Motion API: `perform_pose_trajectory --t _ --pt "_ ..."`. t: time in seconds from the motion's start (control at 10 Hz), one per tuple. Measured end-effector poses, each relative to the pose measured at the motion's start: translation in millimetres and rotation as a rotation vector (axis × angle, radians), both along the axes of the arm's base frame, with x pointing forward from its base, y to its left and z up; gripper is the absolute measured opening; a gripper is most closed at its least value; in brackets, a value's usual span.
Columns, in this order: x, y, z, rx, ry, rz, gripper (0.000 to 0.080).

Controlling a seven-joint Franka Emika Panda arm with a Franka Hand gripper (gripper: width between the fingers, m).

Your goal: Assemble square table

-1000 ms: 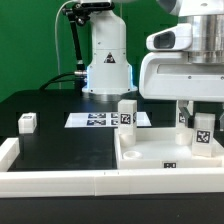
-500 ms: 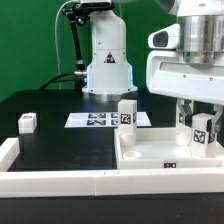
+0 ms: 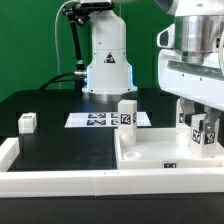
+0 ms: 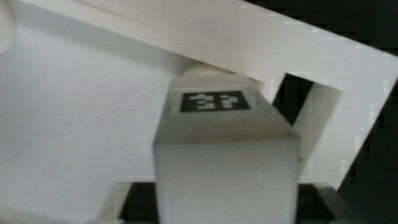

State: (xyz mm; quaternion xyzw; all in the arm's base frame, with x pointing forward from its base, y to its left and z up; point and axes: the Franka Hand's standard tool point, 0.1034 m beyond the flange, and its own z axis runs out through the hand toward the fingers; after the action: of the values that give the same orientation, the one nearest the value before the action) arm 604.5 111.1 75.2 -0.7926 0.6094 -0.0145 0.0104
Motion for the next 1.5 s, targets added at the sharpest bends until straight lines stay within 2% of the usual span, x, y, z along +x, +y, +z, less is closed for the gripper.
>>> perform_pose_trajectory --t 0.1,0.2,0.3,0.4,0.5,0.8,1.5 --pt "-0.3 0.6 -0.4 0.0 0.001 0.003 0.0296" --pt "-0.3 0.7 -0.5 0.0 0.001 0.006 0.047" --pt "-0.3 0.8 -0.6 0.0 0.001 0.009 0.0601" --pt "-0.5 1.7 -0.8 -0.001 -0.001 0.054 0.0601" --pt "-0.9 4.5 -1.1 0.0 -0.002 0.066 0.0639" --pt "-4.3 13.5 -5.9 -0.008 -0.025 0.322 0.0647" --pt "-3.0 11.8 -5.4 -0.036 -0.028 0.783 0.0649"
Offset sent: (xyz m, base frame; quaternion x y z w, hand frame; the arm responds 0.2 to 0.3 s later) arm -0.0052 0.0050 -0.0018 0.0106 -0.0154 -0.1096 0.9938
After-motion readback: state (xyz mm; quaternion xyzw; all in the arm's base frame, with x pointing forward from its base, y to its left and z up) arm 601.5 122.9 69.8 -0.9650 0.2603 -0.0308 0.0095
